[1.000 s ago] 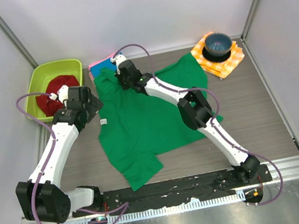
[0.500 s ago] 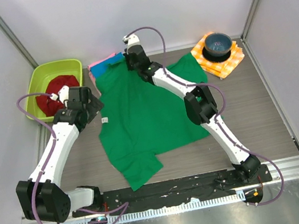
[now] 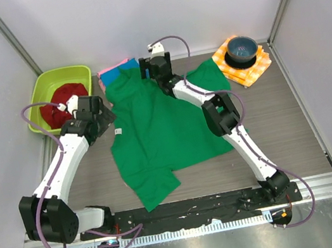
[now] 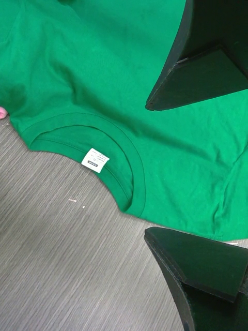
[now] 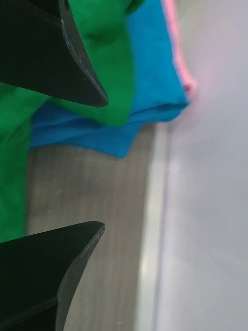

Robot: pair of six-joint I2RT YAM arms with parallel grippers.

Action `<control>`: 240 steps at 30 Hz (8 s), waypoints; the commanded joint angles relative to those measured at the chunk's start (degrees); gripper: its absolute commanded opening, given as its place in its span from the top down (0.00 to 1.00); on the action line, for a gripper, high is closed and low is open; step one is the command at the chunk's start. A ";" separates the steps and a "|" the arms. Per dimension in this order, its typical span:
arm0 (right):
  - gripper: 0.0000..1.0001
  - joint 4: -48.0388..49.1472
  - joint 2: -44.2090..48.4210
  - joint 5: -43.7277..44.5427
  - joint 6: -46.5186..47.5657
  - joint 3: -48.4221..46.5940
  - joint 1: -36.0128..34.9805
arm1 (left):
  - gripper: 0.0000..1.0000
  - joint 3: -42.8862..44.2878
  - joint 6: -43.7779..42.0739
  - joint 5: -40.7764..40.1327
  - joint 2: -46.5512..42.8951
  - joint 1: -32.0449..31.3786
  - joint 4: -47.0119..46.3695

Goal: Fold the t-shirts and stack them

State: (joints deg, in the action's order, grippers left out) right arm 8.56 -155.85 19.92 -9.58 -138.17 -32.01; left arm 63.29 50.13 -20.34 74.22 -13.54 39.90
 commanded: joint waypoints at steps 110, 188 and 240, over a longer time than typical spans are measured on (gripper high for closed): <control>0.00 -83.57 60.66 38.88 -62.77 69.96 -6.05 | 0.00 -15.47 5.24 11.36 -5.13 -15.90 2.18; 0.06 -42.40 87.82 16.11 -28.03 93.96 1.07 | 1.00 -27.78 24.84 -6.29 -6.80 -55.54 4.22; 0.22 -56.28 97.76 1.87 -41.74 101.60 20.85 | 1.00 -19.25 19.12 -11.13 -20.33 -42.01 13.45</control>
State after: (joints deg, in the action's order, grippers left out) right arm -44.34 -59.46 20.97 -48.60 -35.14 -11.11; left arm 43.55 68.71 -29.93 56.34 -56.93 51.09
